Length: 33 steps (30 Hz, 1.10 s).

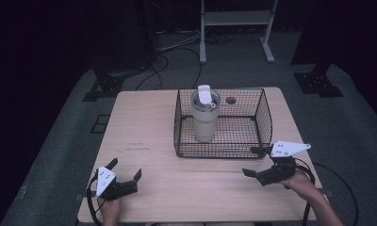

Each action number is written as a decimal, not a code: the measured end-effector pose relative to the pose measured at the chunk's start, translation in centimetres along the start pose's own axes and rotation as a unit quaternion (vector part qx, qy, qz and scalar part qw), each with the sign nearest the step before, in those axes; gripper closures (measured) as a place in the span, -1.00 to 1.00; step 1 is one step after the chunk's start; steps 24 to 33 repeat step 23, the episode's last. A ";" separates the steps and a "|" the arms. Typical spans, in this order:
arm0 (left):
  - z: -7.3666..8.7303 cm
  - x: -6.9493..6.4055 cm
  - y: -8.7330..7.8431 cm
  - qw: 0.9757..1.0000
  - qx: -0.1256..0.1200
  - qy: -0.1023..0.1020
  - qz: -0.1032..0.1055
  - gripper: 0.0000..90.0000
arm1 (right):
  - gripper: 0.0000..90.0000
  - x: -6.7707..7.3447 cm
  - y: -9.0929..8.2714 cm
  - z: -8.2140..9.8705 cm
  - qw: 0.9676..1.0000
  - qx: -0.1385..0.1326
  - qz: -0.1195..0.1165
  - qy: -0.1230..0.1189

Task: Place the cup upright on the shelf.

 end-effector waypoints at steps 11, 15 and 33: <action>0.0 0.0 -0.1 1.000 0.001 0.001 -0.002 -1.00 | -0.71 0.4 0.2 1.8 1.000 0.007 -0.004 0.009; 0.0 0.0 -0.1 1.000 0.001 0.001 -0.003 -1.00 | -0.71 0.4 0.2 2.8 1.000 0.006 -0.003 0.018; 0.0 -0.1 0.0 1.000 0.002 0.001 -0.004 -1.00 | -0.71 0.8 0.4 4.2 0.999 -0.007 0.005 0.037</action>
Point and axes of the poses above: each handheld gripper's, and its own axes: y roughly forward along the jaws, z roughly out of its underside, x roughly to its left, the point moved 7 cm from there along y, roughly forward along the jaws, and after that the axes turned 9 degrees about x, right-handed, at the moved point
